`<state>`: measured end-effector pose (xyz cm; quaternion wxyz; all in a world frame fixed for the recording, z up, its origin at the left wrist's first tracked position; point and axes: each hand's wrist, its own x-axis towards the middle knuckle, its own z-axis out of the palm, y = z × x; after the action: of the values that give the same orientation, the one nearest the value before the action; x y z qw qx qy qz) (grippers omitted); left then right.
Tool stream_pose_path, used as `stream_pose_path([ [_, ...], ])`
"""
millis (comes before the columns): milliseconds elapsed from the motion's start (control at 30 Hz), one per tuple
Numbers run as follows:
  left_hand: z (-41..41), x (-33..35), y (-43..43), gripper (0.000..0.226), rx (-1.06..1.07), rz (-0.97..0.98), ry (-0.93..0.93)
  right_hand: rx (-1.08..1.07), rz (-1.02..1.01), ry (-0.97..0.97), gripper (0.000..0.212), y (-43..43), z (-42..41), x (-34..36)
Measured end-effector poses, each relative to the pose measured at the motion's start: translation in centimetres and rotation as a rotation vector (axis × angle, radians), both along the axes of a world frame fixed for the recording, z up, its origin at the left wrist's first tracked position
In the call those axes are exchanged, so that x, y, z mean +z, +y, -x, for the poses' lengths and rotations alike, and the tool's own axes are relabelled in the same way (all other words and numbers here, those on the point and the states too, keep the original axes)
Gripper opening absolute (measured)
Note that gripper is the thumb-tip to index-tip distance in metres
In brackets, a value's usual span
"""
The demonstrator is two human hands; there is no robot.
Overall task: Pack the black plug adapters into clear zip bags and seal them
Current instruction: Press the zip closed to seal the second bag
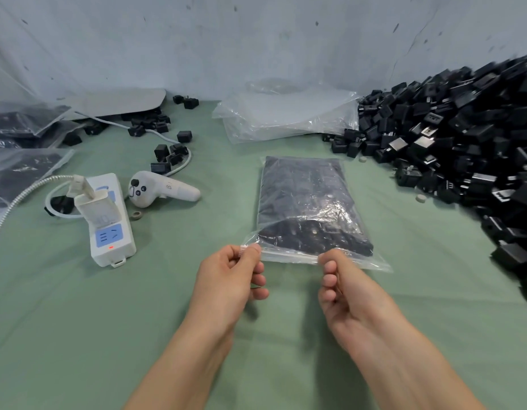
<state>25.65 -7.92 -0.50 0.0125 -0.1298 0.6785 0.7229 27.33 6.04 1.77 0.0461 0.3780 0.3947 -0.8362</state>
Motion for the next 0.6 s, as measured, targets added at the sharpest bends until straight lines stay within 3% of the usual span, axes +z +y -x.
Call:
stream_pose_path([
  [600,0.5,-0.1,-0.7,0.022,0.059,-0.084,-0.016,-0.058,0.001,0.001,0.03,2.3,-0.8,0.4],
])
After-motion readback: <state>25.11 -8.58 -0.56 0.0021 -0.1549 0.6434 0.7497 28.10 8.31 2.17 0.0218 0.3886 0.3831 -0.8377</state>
